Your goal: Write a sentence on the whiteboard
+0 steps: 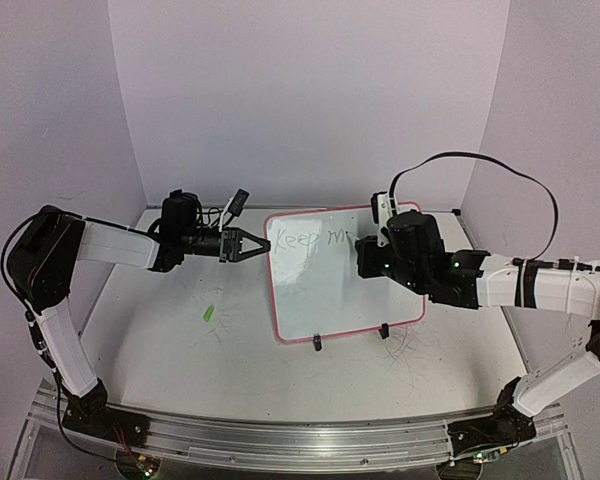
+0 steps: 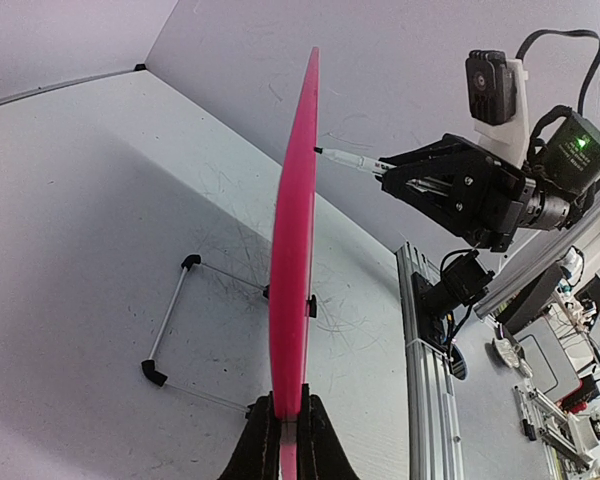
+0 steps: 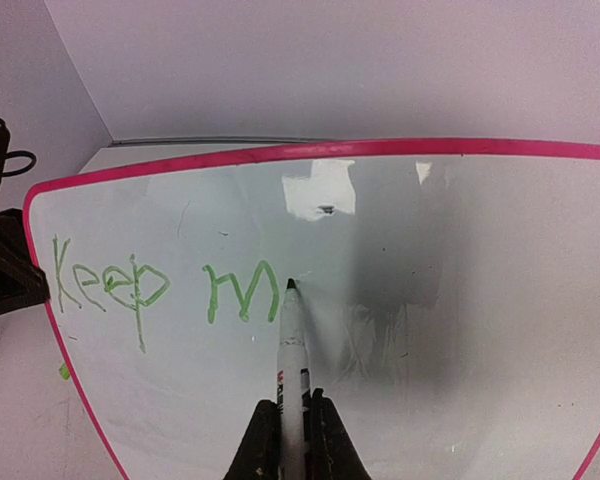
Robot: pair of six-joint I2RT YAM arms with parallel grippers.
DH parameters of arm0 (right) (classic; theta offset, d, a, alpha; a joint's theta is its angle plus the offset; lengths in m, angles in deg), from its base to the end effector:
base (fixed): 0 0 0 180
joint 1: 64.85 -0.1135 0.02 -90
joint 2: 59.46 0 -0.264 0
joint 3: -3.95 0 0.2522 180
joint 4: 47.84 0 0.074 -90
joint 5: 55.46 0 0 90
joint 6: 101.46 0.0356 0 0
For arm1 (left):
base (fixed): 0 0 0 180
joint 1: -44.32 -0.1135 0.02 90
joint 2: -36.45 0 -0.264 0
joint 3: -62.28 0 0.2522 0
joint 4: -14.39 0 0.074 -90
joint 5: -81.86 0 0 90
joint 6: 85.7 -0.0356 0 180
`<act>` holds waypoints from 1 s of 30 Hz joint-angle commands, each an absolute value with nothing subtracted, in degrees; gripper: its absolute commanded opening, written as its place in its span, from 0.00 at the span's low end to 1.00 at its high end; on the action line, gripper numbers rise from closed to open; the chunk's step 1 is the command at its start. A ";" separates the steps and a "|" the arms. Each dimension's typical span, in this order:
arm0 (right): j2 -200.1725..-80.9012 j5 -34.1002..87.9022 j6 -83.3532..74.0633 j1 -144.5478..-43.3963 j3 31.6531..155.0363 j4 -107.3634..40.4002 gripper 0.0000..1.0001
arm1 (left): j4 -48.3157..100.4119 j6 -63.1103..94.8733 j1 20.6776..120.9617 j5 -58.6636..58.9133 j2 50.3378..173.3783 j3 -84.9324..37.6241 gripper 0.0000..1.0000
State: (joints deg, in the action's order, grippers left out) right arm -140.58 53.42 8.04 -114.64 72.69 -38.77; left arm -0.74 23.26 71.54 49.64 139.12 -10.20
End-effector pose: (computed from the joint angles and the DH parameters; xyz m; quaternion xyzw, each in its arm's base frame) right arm 0.2191 0.2414 0.2809 -0.1238 0.8110 0.2043 0.5341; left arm 0.3292 -0.2032 0.2201 0.3432 0.6719 -0.5616 0.3396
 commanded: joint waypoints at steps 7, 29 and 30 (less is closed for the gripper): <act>-139.65 53.25 10.05 -114.29 71.71 -39.07 0.00 | 0.44 21.44 71.50 50.23 137.42 -12.12 0.00; -138.77 56.77 10.90 -114.19 71.52 -38.28 0.00 | 0.73 21.29 71.56 50.31 137.41 -12.22 0.00; -139.01 56.78 10.67 -114.18 71.90 -38.49 0.00 | 0.73 21.27 71.57 50.32 137.33 -12.21 0.00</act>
